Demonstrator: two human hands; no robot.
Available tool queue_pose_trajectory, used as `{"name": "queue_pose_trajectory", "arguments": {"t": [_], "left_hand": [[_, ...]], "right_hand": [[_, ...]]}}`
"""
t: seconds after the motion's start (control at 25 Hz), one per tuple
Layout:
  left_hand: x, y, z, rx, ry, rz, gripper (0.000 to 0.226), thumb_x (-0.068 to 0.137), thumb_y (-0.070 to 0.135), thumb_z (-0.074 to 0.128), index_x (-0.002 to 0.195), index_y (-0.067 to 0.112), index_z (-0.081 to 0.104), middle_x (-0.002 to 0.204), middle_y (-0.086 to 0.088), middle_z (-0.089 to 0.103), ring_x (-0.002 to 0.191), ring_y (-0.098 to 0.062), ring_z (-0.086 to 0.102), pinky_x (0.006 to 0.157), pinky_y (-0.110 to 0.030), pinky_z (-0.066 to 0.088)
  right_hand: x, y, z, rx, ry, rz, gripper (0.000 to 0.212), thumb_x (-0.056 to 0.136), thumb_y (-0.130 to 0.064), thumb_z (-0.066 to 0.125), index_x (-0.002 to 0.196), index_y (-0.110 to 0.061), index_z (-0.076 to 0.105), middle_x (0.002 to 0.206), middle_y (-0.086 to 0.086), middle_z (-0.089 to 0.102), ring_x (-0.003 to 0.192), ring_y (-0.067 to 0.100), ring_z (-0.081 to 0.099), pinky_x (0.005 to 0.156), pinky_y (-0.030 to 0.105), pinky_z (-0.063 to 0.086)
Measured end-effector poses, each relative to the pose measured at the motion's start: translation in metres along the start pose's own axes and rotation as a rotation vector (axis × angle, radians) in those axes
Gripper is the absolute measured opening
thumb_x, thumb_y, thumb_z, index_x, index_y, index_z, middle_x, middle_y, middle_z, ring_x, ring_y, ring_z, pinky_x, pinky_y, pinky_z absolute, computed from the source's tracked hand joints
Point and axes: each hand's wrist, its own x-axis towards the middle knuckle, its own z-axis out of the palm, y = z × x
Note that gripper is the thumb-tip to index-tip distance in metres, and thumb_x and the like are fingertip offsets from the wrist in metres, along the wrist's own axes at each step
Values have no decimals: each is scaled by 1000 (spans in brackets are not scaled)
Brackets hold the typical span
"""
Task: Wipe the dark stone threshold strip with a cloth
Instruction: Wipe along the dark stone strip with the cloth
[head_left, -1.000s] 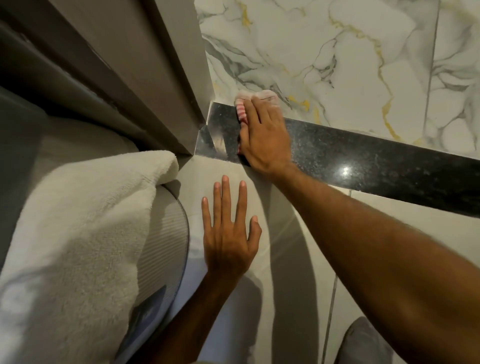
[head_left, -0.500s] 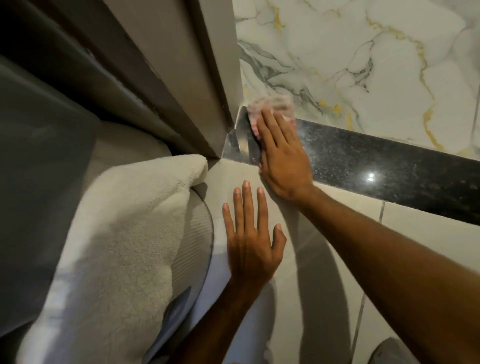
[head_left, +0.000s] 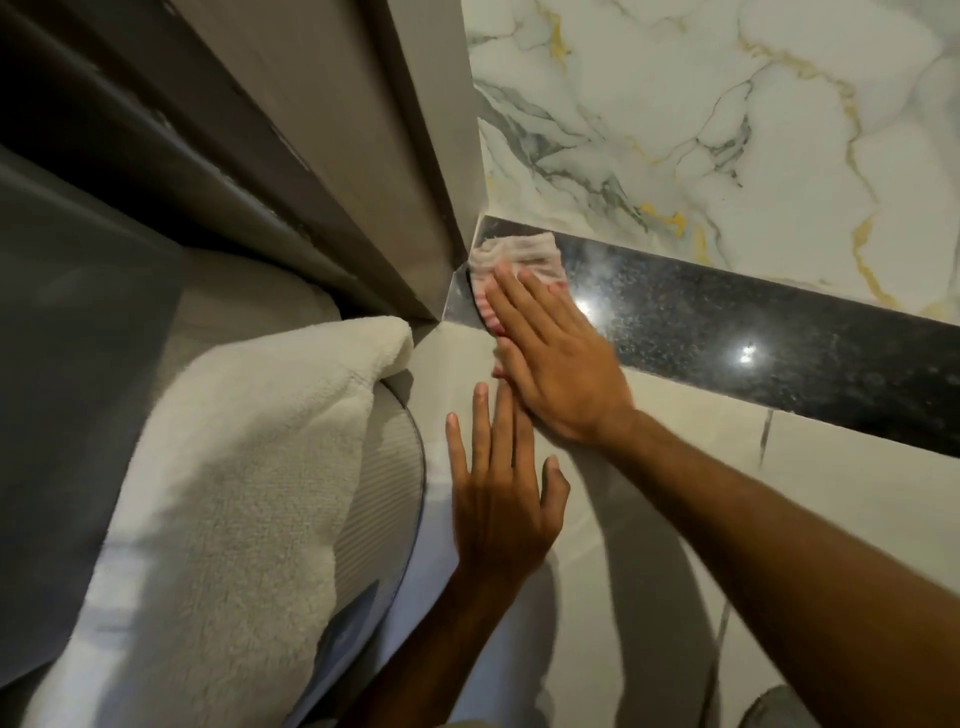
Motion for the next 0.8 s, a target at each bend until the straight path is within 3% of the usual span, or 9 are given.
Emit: {"name": "queue_pose_trajectory", "arguments": {"t": [0.04, 0.2, 0.36, 0.44, 0.6, 0.68, 0.8], "left_hand": [[1, 1, -2, 18, -8, 6, 77, 101, 39, 53, 168, 5, 37, 179, -17, 27, 168, -33, 23, 134, -66, 26], [5, -2, 2, 78, -2, -69, 86, 100, 48, 46, 172, 8, 26, 182, -17, 19, 170, -34, 16, 137, -64, 16], [4, -5, 2, 132, -1, -111, 80, 105, 48, 40, 173, 9, 24, 182, -18, 16, 170, -35, 16, 137, -65, 14], [10, -1, -7, 186, -82, -112, 78, 108, 47, 33, 174, 9, 18, 183, -19, 12, 170, -37, 14, 137, -65, 15], [9, 13, -61, 276, -407, -94, 78, 115, 53, 21, 175, 12, -5, 183, -19, -8, 171, -37, -3, 138, -62, 4], [4, 20, -107, 242, -503, -59, 77, 115, 53, 26, 176, 13, 0, 184, -18, -4, 172, -37, -2, 139, -60, 3], [-28, 55, -209, 184, -578, 35, 71, 113, 47, 24, 174, 11, 21, 183, -20, 13, 171, -37, 10, 140, -58, 11]], "right_hand": [[0, 16, -7, -16, 18, -3, 67, 117, -46, 25, 179, -23, 10, 189, 3, 5, 177, 20, 0, 147, 49, 7], [35, 35, -18, -14, 136, 277, 74, 119, -50, 29, 179, -15, 4, 190, 8, 1, 178, 25, -1, 146, 46, -1], [0, 18, -6, 22, 66, 128, 70, 119, -47, 31, 179, -16, 12, 189, 7, 7, 177, 23, 4, 147, 48, 3], [-48, 20, -9, 92, 11, 134, 65, 119, -32, 42, 178, -20, 19, 188, 4, 13, 177, 21, 9, 146, 49, 11], [-149, 5, -44, 279, -172, 380, 78, 112, -8, 58, 178, -22, 18, 189, -1, 9, 176, 22, 11, 142, 38, 15], [-188, -15, -74, 412, -266, 491, 77, 112, -11, 62, 178, -20, 24, 188, 2, 18, 175, 26, 22, 143, 38, 18], [-241, -64, -151, 700, -227, 795, 57, 115, -29, 61, 169, -21, 45, 174, 6, 50, 158, 30, 53, 133, 43, 45]]}}
